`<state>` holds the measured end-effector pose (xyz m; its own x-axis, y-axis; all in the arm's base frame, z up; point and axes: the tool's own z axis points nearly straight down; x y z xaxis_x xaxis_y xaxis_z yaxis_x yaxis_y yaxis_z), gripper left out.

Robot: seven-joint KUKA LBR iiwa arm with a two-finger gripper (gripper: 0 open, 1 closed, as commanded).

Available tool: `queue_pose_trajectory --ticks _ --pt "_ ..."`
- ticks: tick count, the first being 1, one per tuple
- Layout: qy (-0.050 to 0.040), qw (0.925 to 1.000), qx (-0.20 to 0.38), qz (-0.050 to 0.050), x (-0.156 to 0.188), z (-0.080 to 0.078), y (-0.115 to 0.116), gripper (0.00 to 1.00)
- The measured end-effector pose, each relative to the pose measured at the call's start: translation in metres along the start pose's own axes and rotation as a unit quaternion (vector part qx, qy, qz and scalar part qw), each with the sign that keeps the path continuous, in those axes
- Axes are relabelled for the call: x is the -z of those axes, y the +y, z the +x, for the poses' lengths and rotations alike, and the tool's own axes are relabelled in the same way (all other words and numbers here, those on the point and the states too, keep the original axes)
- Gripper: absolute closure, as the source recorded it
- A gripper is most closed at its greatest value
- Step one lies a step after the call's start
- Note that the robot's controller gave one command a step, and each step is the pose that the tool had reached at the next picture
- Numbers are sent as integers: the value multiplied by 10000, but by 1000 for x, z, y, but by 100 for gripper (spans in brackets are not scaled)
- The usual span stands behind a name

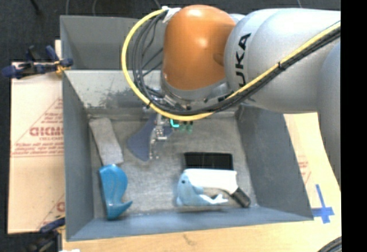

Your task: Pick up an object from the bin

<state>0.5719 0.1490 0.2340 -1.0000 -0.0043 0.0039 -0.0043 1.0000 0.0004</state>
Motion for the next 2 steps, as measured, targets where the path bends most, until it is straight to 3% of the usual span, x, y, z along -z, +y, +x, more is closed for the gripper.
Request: queue_pose_trajectory --ticks 1,2 --pt "-30 10000 -19 -3 4 -1 -1 0" --pt "-65 9994 343 0 -57 -20 -18 0"
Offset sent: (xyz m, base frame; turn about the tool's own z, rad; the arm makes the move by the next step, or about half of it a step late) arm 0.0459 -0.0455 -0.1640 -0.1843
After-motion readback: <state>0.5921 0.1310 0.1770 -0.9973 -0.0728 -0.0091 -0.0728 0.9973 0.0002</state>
